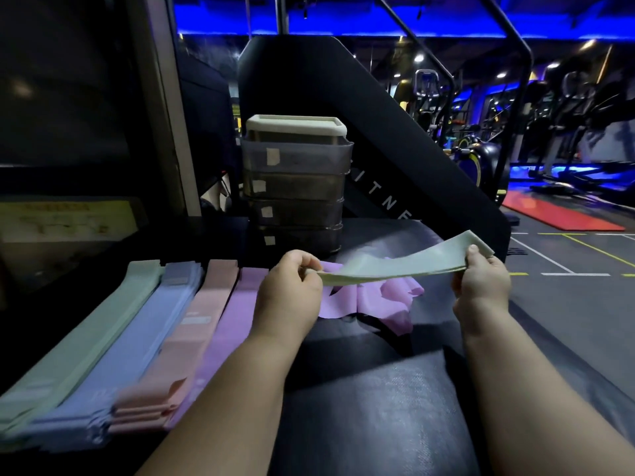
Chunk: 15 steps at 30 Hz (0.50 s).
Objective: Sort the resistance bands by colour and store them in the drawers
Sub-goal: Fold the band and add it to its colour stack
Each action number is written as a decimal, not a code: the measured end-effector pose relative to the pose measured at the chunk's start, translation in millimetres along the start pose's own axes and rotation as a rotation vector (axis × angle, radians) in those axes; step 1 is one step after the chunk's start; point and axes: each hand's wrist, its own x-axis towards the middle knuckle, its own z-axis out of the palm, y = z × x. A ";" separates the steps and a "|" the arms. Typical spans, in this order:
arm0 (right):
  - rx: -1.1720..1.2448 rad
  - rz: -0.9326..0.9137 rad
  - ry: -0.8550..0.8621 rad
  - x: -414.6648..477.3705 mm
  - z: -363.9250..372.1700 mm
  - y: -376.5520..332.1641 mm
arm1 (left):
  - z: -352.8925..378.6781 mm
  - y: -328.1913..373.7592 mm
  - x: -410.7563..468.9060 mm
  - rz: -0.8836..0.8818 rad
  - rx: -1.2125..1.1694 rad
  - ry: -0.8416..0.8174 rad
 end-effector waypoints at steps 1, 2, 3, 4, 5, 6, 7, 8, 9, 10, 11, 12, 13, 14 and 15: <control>-0.002 -0.004 -0.022 -3.6 2.1 0.1 | -6.3 -0.8 -2.0 0.001 -0.009 0.000; 0.002 -0.004 -0.048 -7.6 4.0 -0.2 | -13.2 -2.4 -5.0 0.006 -0.007 -0.008; 0.007 0.001 -0.077 -12.3 6.3 -0.9 | -20.2 -4.6 -8.1 0.014 -0.012 -0.016; 0.013 0.008 -0.106 -17.4 8.3 -2.1 | -27.4 -7.6 -11.0 0.019 -0.020 -0.026; 0.027 0.021 -0.135 -22.7 10.7 -3.0 | -34.7 -9.9 -14.2 0.024 -0.030 -0.029; 0.044 0.046 -0.161 -27.7 13.5 -2.8 | -42.2 -13.8 -17.0 0.025 -0.031 -0.029; 0.052 0.080 -0.176 -32.3 16.6 -2.3 | -49.3 -17.2 -19.5 0.025 -0.036 -0.025; 0.057 0.119 -0.181 -37.9 20.1 -2.4 | -56.4 -20.8 -21.7 0.020 -0.042 -0.021; 0.078 0.159 -0.184 -43.5 24.2 -2.3 | -63.0 -24.0 -24.4 0.018 -0.058 -0.016; 0.138 0.204 -0.193 -48.4 28.3 -2.0 | -69.7 -27.3 -27.2 0.019 -0.073 -0.019; 0.231 0.254 -0.212 -53.2 32.7 -2.0 | -75.8 -29.7 -30.7 0.018 -0.081 -0.022; 0.325 0.302 -0.234 -58.5 37.1 -2.3 | -82.1 -32.7 -33.4 0.023 -0.074 -0.023; 0.375 0.343 -0.254 -63.8 41.0 -2.1 | -88.5 -34.6 -35.7 0.029 -0.060 -0.022; 0.374 0.375 -0.265 -68.6 44.3 -1.9 | -94.5 -37.8 -36.6 0.032 -0.043 -0.021; 0.346 0.402 -0.274 -72.4 48.0 -1.0 | -100.3 -40.1 -37.1 0.021 -0.036 -0.031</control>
